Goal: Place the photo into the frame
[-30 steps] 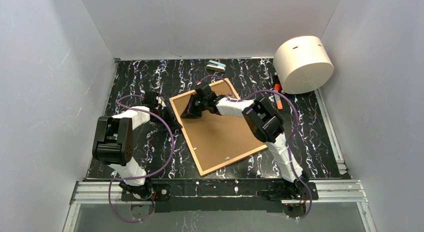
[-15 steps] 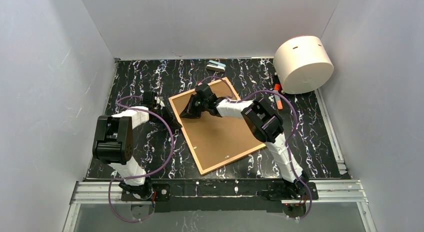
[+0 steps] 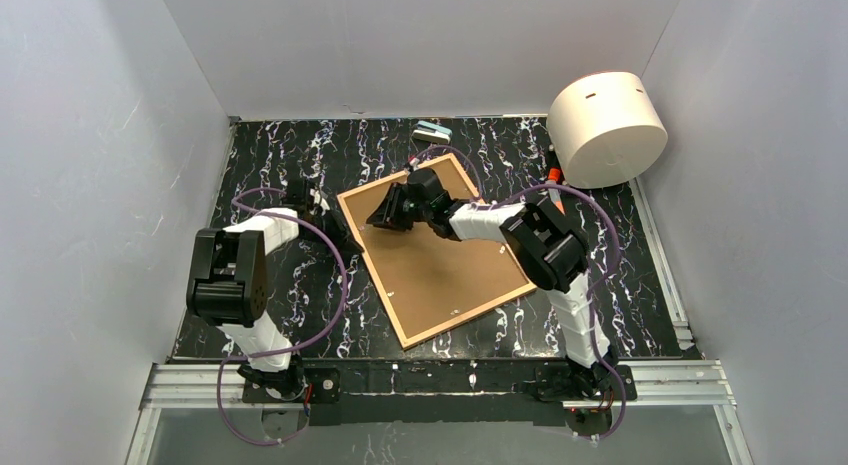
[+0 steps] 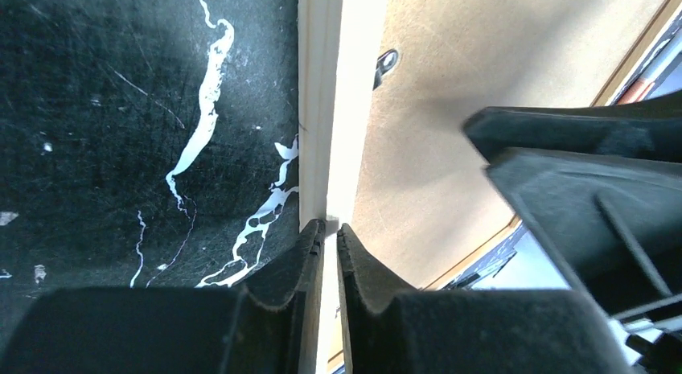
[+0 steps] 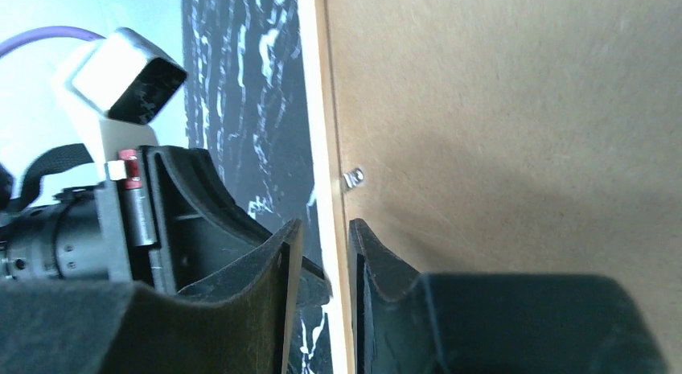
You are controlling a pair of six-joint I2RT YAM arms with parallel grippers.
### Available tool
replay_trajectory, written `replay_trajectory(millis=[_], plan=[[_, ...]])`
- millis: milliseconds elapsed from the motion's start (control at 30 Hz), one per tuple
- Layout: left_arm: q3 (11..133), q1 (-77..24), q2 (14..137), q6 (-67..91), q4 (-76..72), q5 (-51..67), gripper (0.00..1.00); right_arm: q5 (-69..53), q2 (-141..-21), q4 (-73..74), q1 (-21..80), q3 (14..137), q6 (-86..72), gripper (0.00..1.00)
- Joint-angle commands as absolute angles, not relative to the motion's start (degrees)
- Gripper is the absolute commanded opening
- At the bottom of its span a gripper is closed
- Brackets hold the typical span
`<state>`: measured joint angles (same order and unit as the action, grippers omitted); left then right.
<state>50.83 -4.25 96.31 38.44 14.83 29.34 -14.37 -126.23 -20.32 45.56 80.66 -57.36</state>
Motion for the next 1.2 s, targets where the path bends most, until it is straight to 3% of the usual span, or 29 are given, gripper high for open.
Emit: replay_trajectory(millis=[0,200,467,633,1000,1167], plan=[[54.5,-2.9,96.2,36.5,17.5,29.4,0.11,-11.0,-120.9,-21.1,43.9,80.8,-53.9,0.36],[60.8,-1.0,95.7,31.7,22.2,26.6,0.20,-8.1,-120.1,-17.9,40.9,81.3,-53.1,0.36],[73.5,-1.0,102.9,28.5,16.9,23.8,0.48,-9.3,-122.3,-13.7,34.2,84.4,-53.5,0.43],[79.9,-1.2,109.8,27.8,10.8,23.6,0.59,-10.6,-125.6,-10.2,31.8,88.4,-51.3,0.46],[95.5,-4.4,126.8,24.3,9.1,27.2,0.62,-13.3,-133.4,-9.3,30.3,95.0,-51.2,0.45],[99.2,-5.2,131.4,22.9,9.2,30.6,0.59,-11.2,-135.9,-9.9,30.4,96.6,-53.4,0.43]])
